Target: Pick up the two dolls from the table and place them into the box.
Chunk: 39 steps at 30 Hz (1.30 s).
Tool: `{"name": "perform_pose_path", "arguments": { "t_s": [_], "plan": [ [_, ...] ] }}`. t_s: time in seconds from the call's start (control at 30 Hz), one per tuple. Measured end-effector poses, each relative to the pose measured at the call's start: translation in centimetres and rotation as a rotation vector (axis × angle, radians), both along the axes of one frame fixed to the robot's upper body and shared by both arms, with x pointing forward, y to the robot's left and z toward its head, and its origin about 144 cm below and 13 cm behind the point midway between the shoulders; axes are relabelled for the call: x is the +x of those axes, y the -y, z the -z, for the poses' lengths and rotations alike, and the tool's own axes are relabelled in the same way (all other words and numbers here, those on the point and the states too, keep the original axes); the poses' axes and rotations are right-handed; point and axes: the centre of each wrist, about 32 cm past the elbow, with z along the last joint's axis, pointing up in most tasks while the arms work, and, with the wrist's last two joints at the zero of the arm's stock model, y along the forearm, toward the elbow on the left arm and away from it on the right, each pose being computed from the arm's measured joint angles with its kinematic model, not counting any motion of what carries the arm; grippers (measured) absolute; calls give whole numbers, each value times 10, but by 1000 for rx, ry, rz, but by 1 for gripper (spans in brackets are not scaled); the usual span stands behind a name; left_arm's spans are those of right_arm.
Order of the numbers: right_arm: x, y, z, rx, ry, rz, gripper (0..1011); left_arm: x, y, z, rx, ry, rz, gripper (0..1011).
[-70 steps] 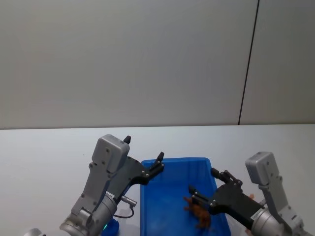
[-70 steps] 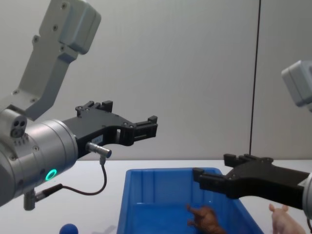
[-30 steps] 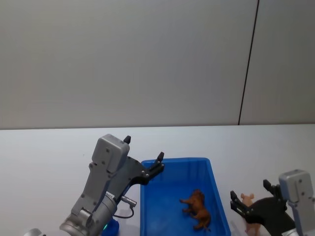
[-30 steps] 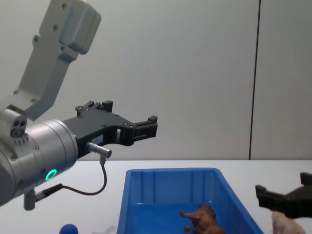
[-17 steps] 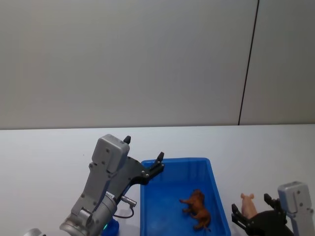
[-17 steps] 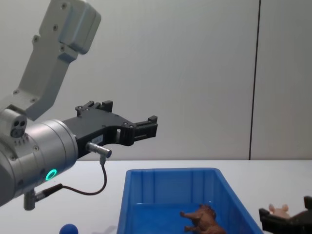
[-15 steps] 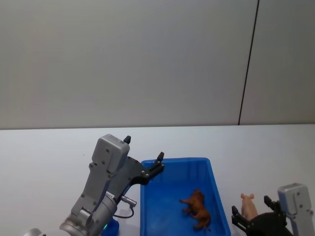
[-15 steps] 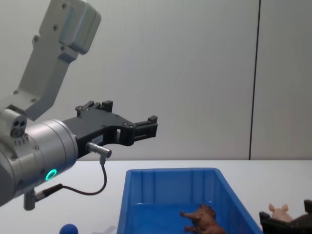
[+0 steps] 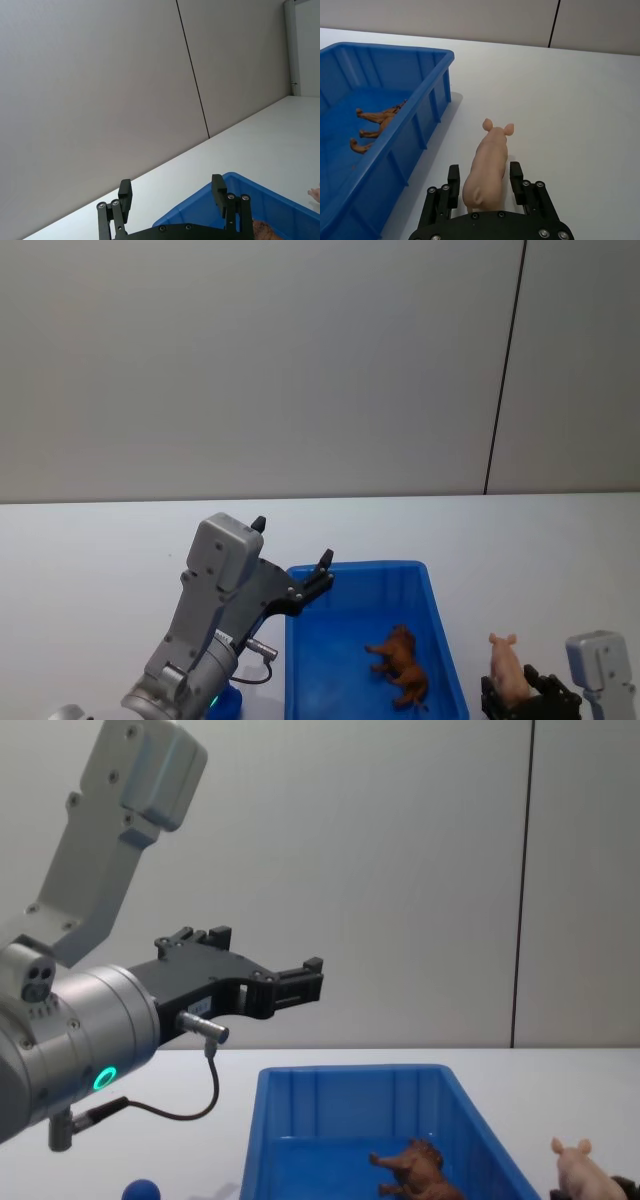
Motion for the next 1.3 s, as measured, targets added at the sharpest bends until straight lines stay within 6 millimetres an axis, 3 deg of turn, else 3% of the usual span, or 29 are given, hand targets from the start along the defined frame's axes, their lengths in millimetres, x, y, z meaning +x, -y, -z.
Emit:
{"name": "perform_pose_path", "arguments": {
  "t_s": [0.3,0.8,1.3],
  "plan": [
    [-1,1,3,14,-7,-1,387,0,0,0,0,0,0,1001],
    [0,3,-13,15,127,-35,380,0,0,0,0,0,0,1001],
    [15,2,-36,70,247,-182,379,0,0,0,0,0,0,1001]
  ]
}}
